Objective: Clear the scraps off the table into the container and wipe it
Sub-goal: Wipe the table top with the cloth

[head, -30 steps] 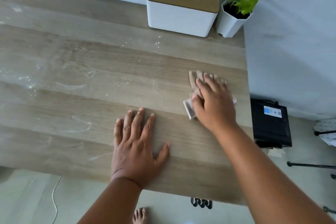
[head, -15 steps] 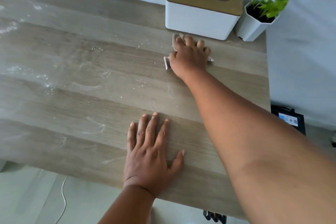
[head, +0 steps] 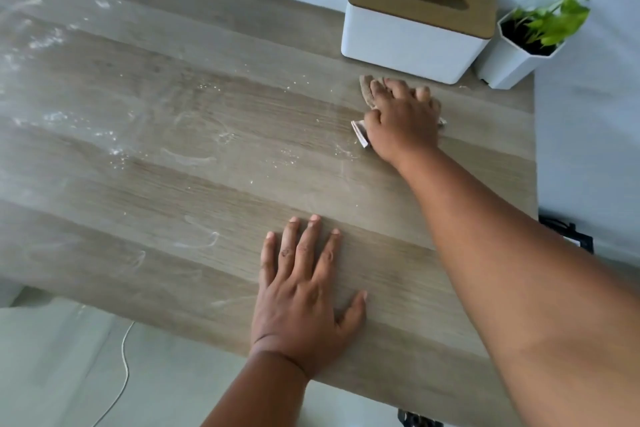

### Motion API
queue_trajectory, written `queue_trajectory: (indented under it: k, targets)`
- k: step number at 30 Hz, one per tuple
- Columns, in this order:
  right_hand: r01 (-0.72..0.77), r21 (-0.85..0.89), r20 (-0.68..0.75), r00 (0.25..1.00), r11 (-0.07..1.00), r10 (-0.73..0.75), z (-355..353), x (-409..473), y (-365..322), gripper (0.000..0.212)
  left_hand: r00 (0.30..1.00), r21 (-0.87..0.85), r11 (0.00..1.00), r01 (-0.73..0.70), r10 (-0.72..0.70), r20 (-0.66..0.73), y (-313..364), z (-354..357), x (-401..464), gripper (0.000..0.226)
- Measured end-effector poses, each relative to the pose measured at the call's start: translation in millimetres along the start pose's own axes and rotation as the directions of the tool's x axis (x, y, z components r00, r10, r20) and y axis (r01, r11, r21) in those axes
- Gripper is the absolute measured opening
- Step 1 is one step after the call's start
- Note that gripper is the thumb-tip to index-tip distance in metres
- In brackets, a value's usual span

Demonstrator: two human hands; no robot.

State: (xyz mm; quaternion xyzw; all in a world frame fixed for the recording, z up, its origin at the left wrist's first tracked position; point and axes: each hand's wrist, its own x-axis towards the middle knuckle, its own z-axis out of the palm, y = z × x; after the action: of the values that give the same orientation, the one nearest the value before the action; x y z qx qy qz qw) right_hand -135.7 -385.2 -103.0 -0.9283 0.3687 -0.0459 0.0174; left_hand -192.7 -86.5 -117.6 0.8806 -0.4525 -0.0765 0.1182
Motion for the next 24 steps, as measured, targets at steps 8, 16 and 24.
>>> queue_trajectory:
  k: [8,16,24]
  targets:
    - [0.451,0.087,-0.006,0.892,0.888,-0.453,-8,-106,8,0.052,0.999,0.031,0.999,0.005,-0.007,0.052,-1,-3,-2,0.088]
    - [0.288,0.018,0.028,0.957,0.958,-0.288,-15,-75,38,0.060,1.000,0.017,1.000,0.016,-0.016,0.015,2,-4,-1,0.086]
    - [0.353,0.063,0.072,0.931,0.933,-0.357,-13,-133,18,0.057,1.000,0.026,1.000,0.007,-0.006,-0.025,1,-1,-4,0.086]
